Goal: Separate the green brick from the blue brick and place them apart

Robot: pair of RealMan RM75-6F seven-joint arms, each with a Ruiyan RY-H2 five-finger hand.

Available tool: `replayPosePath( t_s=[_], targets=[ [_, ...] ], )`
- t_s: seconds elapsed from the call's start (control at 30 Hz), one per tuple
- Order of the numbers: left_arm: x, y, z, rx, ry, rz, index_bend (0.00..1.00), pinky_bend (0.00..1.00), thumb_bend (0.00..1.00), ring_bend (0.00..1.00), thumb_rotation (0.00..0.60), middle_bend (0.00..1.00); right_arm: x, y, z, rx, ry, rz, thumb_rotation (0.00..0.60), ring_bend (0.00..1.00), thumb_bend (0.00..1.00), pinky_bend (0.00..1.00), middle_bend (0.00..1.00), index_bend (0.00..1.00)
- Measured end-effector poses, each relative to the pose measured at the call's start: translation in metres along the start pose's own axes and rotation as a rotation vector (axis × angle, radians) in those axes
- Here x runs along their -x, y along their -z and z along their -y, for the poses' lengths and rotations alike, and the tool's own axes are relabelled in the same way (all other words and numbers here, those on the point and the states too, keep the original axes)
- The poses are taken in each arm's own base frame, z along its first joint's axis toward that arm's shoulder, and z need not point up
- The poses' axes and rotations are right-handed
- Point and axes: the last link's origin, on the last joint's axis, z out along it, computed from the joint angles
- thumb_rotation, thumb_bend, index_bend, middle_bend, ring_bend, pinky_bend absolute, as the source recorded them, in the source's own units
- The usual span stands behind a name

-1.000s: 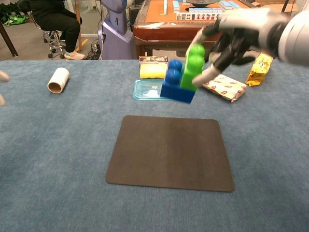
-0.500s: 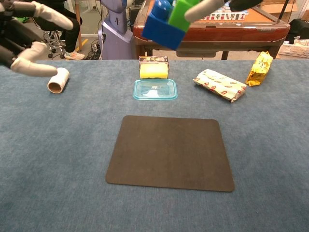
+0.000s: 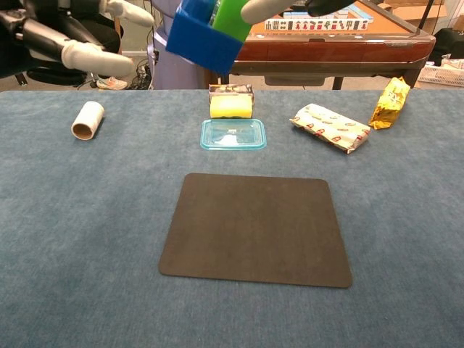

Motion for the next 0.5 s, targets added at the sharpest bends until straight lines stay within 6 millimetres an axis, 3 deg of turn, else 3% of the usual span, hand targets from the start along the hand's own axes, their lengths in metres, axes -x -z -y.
replayPosePath(
  t_s=[0.27,0.5],
  targets=[
    [0.01,-0.006,-0.009,-0.009,0.12,0.073,0.24,1.0,0.07,1.0,0.6,1.0,0.006,-0.006,-0.008,-0.002,-0.026,0.047,0.6,1.0,0.39,1.0,1.0,0.58],
    [0.017,-0.011,-0.013,-0.003,0.11,0.104,0.24,1.0,0.07,1.0,0.6,1.0,0.013,-0.01,-0.006,-0.013,-0.037,0.07,0.6,1.0,0.39,1.0,1.0,0.58]
  ],
)
